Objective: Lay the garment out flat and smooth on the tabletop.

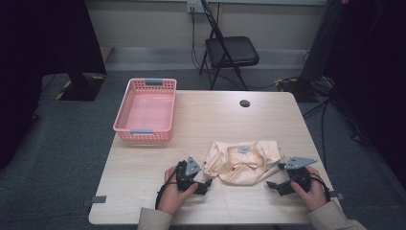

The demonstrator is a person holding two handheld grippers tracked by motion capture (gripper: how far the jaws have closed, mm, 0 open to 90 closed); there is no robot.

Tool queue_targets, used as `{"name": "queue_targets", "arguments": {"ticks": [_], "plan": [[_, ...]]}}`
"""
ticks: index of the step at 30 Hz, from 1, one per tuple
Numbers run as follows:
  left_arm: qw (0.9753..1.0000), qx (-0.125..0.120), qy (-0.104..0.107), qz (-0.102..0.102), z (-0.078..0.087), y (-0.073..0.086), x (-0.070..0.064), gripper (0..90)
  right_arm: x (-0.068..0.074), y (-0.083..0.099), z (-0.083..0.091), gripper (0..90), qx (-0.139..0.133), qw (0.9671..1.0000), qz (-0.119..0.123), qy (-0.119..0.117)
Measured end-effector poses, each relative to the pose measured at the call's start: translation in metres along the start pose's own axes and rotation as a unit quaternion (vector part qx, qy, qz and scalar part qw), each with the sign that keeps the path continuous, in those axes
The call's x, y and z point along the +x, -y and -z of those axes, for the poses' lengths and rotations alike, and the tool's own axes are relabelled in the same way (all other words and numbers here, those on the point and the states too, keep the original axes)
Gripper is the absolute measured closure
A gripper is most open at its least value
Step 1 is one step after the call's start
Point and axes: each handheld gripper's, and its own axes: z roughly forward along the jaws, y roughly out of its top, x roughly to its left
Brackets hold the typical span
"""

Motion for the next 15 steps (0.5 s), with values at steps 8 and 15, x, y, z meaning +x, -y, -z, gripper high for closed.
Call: {"name": "queue_targets", "arguments": {"ticks": [8, 15], "plan": [[1.0000, 0.000, 0.006, -0.004, 0.001, 0.000, 0.000, 12.5, 0.000, 0.001, 0.001, 7.4, -0.002, 1.0000, -0.002, 0.000], [0.9994, -0.023, 0.014, 0.024, 0.004, -0.003, 0.003, 17.0, -0.006, 0.002, 0.013, 15.3, -0.016, 0.9998, -0.009, 0.003]]}}
